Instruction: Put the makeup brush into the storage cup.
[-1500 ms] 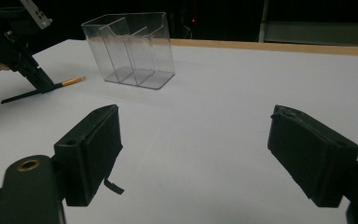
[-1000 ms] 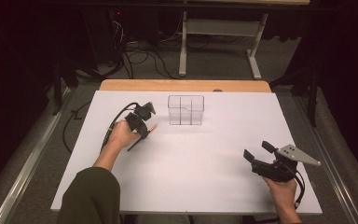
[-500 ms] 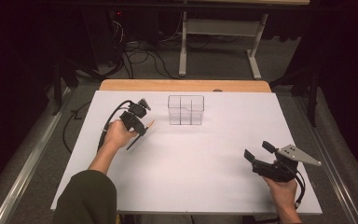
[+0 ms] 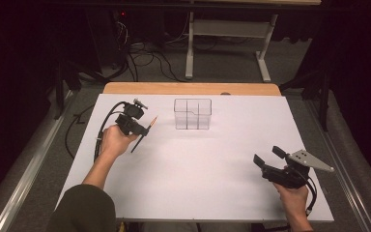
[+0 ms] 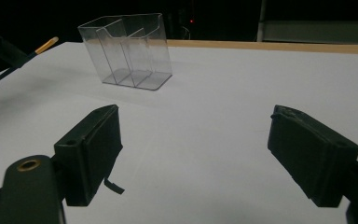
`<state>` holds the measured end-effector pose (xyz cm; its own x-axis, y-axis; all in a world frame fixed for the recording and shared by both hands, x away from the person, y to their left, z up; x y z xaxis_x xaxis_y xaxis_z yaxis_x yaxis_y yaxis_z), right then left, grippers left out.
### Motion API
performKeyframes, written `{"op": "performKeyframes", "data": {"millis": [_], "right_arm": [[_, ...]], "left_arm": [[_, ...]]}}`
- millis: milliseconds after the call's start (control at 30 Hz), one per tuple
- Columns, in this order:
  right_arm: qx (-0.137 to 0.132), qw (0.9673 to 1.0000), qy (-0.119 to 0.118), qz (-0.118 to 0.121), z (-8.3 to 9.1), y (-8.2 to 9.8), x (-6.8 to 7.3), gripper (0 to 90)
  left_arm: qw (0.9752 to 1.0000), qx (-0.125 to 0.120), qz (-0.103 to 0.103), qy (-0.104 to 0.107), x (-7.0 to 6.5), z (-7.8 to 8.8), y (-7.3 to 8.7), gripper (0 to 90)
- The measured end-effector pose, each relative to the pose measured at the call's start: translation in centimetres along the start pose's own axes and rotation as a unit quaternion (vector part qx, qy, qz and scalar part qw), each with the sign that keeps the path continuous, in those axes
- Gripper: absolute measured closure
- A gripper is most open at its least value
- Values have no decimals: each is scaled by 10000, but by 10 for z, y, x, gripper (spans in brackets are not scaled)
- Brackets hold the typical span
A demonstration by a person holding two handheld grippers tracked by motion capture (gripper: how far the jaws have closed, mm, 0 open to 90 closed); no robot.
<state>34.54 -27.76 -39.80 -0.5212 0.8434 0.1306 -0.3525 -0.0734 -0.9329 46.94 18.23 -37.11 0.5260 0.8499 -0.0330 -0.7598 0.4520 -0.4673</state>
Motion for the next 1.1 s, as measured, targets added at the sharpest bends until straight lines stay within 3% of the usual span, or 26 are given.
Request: {"op": "performKeyframes", "data": {"millis": [567,767,933,1100], "right_arm": [[58,10000,11,-18,-1,1,0,189],[93,9999,-57,-55,-1,2,-2,189],[115,9999,-95,-55,-1,2,-2,189],[59,9999,-117,13,-1,1,-2,189]], "left_arm": [[9973,-721,-54,111,-10,24,14,826],[9933,-1134,-184,161,-23,30,13,826],[9909,-1314,-185,232,-31,31,10,826],[9866,-1581,-234,319,-40,30,5,826]]}}
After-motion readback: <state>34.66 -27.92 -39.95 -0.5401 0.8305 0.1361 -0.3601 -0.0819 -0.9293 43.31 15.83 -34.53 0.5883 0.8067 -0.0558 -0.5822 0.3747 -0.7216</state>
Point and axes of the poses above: each handheld gripper's, and its own axes: z roughly backward along the jaws, y roughly out of its underside, x roughly to its left, the point moved 2 cm from there along -z, roughly forward along the jaws, and after that the axes turned 3 degrees about -y, right-handed, at the moved point
